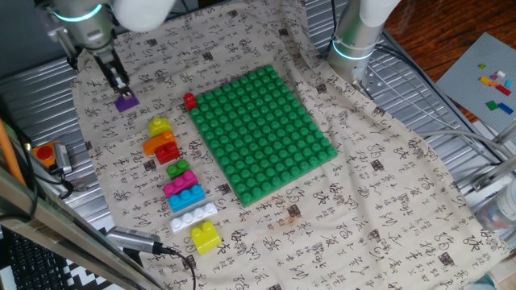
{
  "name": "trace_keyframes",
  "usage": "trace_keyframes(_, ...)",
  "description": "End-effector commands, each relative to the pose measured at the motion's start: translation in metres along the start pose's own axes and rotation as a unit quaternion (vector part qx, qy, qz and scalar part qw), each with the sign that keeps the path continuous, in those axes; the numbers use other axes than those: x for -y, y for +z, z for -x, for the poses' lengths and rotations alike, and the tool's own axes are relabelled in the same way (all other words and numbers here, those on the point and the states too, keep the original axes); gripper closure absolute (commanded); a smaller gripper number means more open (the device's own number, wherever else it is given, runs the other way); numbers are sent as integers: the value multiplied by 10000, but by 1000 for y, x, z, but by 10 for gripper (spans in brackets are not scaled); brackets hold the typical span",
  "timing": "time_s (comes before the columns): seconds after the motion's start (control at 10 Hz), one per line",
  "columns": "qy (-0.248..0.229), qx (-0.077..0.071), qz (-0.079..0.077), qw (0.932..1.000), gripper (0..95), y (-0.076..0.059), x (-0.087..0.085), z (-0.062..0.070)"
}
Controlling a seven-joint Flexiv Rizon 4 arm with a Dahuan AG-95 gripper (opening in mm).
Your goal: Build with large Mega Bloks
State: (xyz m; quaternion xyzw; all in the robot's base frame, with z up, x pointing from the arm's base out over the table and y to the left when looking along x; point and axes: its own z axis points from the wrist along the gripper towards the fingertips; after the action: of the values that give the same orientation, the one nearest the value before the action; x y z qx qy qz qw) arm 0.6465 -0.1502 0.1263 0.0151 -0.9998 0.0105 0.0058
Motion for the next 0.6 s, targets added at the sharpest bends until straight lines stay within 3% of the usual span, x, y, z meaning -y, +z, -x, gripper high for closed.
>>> trace_keyframes(0.1, 42, 45, -25, 10000, 950, -5, -10, -19)
trace_keyframes(0.3, 230, 5, 1, 9997, 950, -12, -21, -32)
trace_keyframes(0.6, 308, 44, 49, 9995, 950, -9, -30, -46)
